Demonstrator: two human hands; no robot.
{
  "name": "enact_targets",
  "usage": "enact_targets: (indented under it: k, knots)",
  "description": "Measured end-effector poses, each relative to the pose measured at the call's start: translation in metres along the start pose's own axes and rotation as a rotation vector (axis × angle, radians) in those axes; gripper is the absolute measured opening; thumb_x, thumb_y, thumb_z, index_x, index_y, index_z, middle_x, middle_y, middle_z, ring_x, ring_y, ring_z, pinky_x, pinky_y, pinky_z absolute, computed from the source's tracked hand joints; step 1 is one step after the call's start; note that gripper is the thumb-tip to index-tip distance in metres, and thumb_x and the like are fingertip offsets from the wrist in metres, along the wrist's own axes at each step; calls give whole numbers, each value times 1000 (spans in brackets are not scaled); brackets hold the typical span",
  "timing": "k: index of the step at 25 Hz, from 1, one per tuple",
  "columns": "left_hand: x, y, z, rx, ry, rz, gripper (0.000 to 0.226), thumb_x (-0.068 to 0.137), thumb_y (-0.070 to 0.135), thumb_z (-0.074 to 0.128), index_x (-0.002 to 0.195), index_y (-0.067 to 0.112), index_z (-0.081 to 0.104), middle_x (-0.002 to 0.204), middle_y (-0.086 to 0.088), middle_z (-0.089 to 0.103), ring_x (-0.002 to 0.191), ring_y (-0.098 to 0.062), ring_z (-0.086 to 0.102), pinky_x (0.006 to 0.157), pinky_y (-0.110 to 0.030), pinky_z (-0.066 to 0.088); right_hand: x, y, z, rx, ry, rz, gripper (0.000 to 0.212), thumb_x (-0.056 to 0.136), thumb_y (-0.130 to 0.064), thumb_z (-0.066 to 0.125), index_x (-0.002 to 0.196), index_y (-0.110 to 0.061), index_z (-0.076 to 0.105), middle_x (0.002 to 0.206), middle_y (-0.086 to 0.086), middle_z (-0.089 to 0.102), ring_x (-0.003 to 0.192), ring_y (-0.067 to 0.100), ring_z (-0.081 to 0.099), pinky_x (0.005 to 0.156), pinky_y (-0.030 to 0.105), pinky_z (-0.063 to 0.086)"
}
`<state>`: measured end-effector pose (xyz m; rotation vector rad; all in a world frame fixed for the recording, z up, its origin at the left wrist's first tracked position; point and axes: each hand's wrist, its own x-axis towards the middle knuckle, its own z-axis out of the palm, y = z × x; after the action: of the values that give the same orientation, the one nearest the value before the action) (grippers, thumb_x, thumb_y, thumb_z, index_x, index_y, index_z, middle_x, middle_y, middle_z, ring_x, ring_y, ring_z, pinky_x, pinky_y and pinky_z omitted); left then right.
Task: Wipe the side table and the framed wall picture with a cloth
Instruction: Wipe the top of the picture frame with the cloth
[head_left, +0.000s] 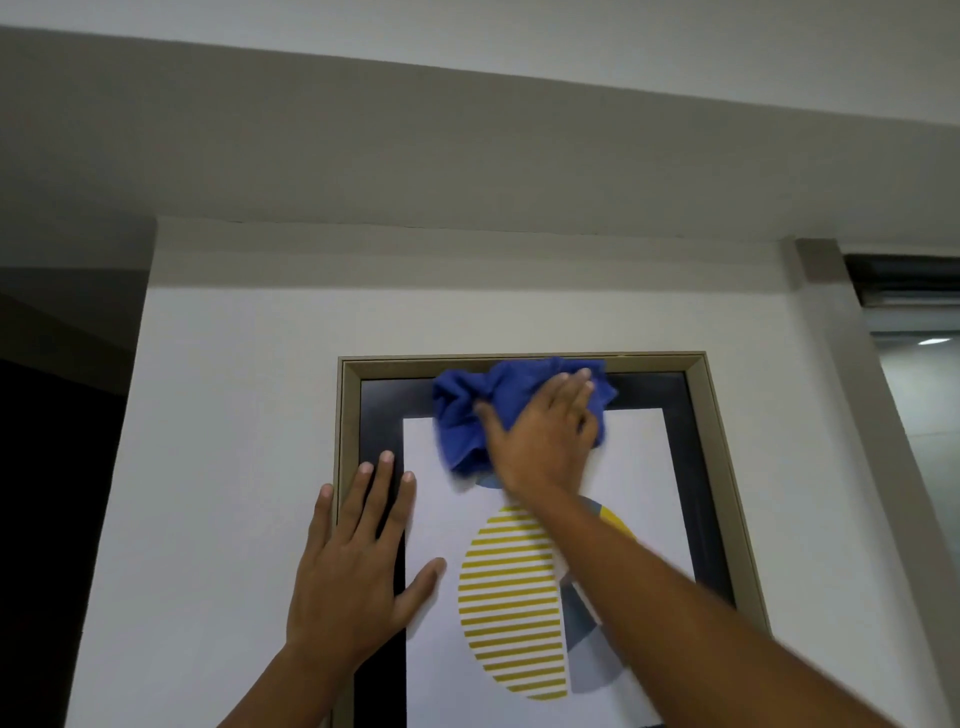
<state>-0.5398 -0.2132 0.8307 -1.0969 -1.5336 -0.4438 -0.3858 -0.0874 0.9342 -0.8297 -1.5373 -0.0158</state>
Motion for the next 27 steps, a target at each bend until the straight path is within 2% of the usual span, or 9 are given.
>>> enact_targets:
  k: [3, 6, 11, 14, 17, 19, 21, 24, 27]
  knots:
    - [1, 2, 3, -22, 2, -10, 88, 89, 72, 31, 156, 16, 22, 166, -10, 17, 152, -31, 14, 120, -56, 13, 42, 68, -22, 2, 64, 171, 112, 84, -76, 39, 153, 6, 5, 163, 26, 1, 152, 37, 3, 119, 49, 13]
    - [1, 4, 2, -19, 14, -15, 87, 90, 73, 28, 155, 15, 25, 165, -10, 19, 151, -32, 17, 119, -57, 13, 56, 90, -29, 24, 130, 158, 111, 85, -71, 47, 153, 6, 4, 163, 26, 1, 152, 37, 4, 119, 51, 16]
    - [0, 5, 5, -24, 40, -15, 88, 88, 70, 37, 156, 15, 24, 165, -12, 20, 152, -30, 14, 121, -53, 9, 16, -3, -3, 111, 66, -38, 109, 86, -67, 49, 154, 2, -1, 162, 28, -7, 151, 41, -3, 120, 51, 15]
    - [-1, 2, 6, -24, 44, -9, 78, 87, 65, 43, 145, 12, 47, 149, -15, 50, 142, -34, 33, 124, -50, 7, -23, -82, 23, 192, -9, -181, 111, 85, -65, 50, 154, 2, -5, 160, 28, -16, 150, 41, -14, 121, 49, 6]
    - [-2, 0, 4, -30, 41, -17, 73, 86, 62, 45, 139, 12, 54, 141, -13, 57, 139, -32, 37, 124, -48, 7, -31, -109, 31, 212, -27, -147, 111, 85, -64, 50, 153, 1, -9, 160, 26, -20, 149, 40, -17, 122, 49, 3]
    - [-2, 1, 3, -22, 38, -23, 76, 89, 65, 39, 144, 14, 48, 147, -13, 52, 142, -33, 35, 124, -50, 8, -26, -91, 30, 165, -24, -172, 113, 84, -70, 46, 153, 0, -10, 161, 24, -20, 150, 37, -17, 122, 46, 1]
    - [-2, 2, 3, -11, 33, -22, 82, 89, 68, 36, 153, 16, 34, 159, -12, 36, 149, -30, 25, 123, -52, 9, -14, -57, 23, 117, 19, -149, 115, 83, -75, 42, 154, -1, -10, 161, 23, -18, 151, 36, -15, 121, 45, 3]
    - [-1, 1, 4, 7, 23, -20, 88, 90, 71, 33, 157, 17, 18, 167, -9, 14, 153, -27, 11, 121, -54, 10, 20, 4, 4, 65, 86, 5, 115, 83, -74, 45, 153, 2, -7, 162, 26, -12, 151, 40, -7, 120, 50, 11]
    - [-2, 2, 6, -1, 8, -24, 89, 90, 73, 31, 158, 18, 15, 167, -9, 11, 153, -28, 8, 121, -55, 8, 49, 64, -23, 44, 70, 162, 116, 83, -73, 45, 153, 4, -5, 162, 28, -6, 151, 40, -3, 120, 51, 10]
